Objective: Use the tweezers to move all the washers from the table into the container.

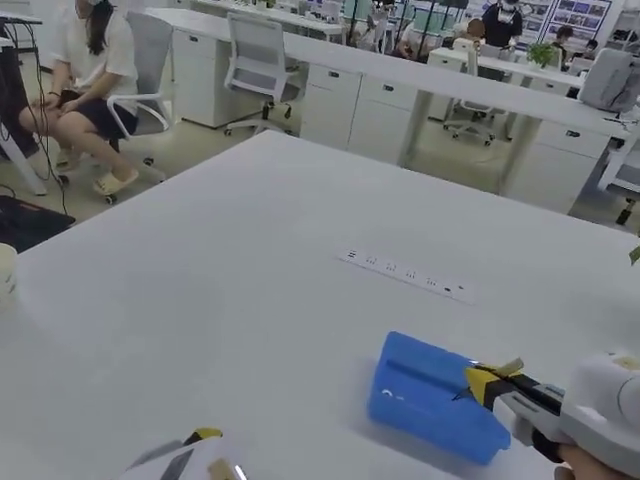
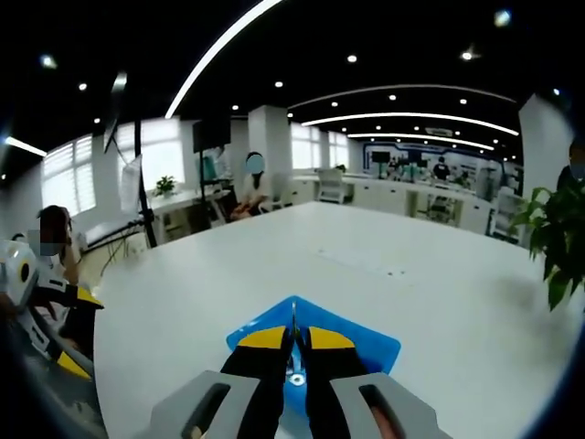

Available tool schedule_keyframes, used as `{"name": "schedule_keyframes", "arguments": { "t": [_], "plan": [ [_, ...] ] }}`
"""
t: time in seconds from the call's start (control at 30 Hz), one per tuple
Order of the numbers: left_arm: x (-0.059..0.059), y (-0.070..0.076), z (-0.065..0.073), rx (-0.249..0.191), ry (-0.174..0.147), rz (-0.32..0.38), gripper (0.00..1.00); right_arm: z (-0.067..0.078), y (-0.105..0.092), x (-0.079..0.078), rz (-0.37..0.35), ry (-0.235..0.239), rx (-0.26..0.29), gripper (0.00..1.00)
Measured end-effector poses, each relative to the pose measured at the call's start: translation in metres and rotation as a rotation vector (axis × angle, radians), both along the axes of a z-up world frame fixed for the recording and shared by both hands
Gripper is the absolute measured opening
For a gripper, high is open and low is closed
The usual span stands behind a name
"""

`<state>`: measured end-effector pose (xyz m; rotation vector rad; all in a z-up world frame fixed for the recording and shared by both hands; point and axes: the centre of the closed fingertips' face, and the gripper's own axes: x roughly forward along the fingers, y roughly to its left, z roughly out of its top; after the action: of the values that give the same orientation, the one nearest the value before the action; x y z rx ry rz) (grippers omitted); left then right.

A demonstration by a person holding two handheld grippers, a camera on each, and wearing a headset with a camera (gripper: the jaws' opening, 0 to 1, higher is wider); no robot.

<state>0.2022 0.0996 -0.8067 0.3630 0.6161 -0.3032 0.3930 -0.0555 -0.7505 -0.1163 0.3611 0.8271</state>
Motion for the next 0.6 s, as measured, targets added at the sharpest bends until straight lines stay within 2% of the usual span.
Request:
{"name": "schedule_keyframes", "arguments": {
  "t": [0.27,0.4,0.6],
  "plan": [
    [0.000,-0.001,0.000,0.001,-0.003,-0.004,0.70,0.003,-0.012,-0.021,0.009,0.003,0.007,0.03],
    [0.000,-0.001,0.001,0.001,-0.006,-0.008,0.70,-0.003,-0.018,-0.031,0.010,0.011,-0.012,0.03],
    [0.000,-0.001,0.001,0.000,-0.007,-0.009,0.70,-0.020,-0.026,-0.041,-0.003,0.054,-0.038,0.03]
  ]
}}
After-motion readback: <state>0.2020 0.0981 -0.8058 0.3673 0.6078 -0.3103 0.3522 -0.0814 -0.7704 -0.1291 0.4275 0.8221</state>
